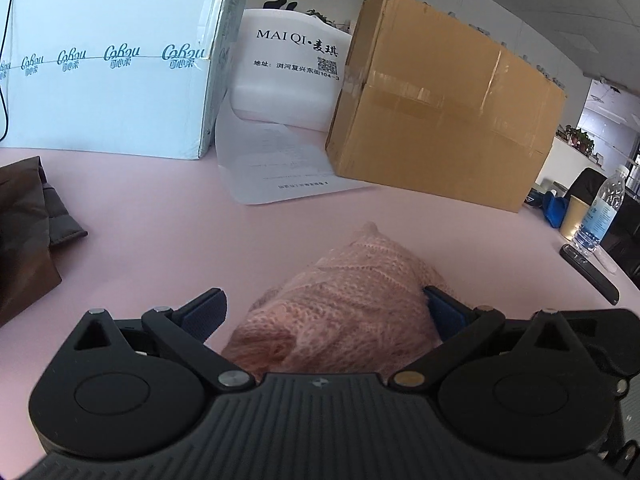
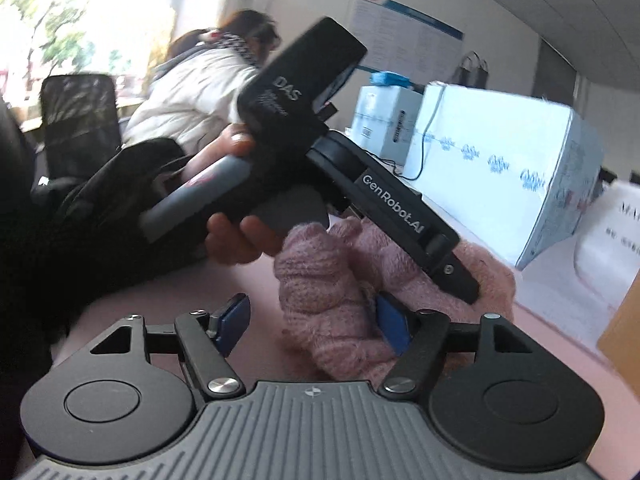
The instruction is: Fold clothes
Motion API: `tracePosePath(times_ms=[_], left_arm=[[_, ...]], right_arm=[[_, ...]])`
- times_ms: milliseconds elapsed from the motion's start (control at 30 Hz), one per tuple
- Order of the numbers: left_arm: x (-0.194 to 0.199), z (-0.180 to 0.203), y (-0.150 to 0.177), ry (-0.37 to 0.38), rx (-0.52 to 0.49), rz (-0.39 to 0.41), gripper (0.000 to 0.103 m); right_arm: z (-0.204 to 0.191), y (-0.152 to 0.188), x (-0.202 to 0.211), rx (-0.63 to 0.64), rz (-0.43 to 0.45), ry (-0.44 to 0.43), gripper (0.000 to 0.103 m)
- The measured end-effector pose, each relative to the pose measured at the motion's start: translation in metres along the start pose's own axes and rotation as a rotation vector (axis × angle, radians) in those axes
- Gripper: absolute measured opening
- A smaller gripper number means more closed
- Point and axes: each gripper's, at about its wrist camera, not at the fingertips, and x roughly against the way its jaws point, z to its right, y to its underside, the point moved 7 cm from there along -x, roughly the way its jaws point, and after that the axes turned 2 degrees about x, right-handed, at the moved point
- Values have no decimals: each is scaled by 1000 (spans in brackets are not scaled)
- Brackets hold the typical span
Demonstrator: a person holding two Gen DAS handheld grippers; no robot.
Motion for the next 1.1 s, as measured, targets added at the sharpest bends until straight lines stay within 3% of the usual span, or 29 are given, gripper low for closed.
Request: tracePosePath(times_ms=[67, 100, 133, 167, 233, 333, 400, 567, 700, 833, 867, 1000, 1033, 1100], left_arm=[[1, -1, 1, 3, 6, 0, 103], [3, -1, 2, 3, 9, 2, 103], [4, -1, 3, 2, 11, 5, 103], [5, -3, 3, 1, 11, 7, 103], [7, -3, 3, -3, 4, 13, 103], [8, 0, 4, -13, -17, 25, 103], [9, 2, 5, -19, -29, 30, 103], [9, 2, 5, -20, -31, 27, 103], [8, 1, 6, -20, -20, 19, 103], [6, 0, 7, -14, -6, 6, 103], [5, 0, 7, -13, -6, 4, 103], [3, 1, 9, -28, -16, -3, 103], [3, 0, 9, -36, -11, -3, 103], [2, -3, 9, -46, 6, -5, 103]], right_arm=[[3, -1, 16, -66, 16, -35, 67], [17, -3, 28, -170, 47, -71, 68], [39, -3, 40, -312, 95, -85, 76], [56, -1, 47, -429, 125, -69, 87], [79, 7, 52, -593, 143, -23, 90], [120, 38, 43, -904, 94, 50, 90], [131, 59, 30, -1030, 36, 59, 90], [124, 64, 13, -1095, -10, -17, 90], [112, 65, 20, -1068, -5, -20, 91], [103, 61, 10, -1002, -11, -16, 103], [92, 54, 0, -905, -33, -13, 103], [78, 43, -22, -814, -71, 86, 103], [77, 41, -24, -814, -75, 101, 101], [73, 41, -24, -825, -65, 147, 83]])
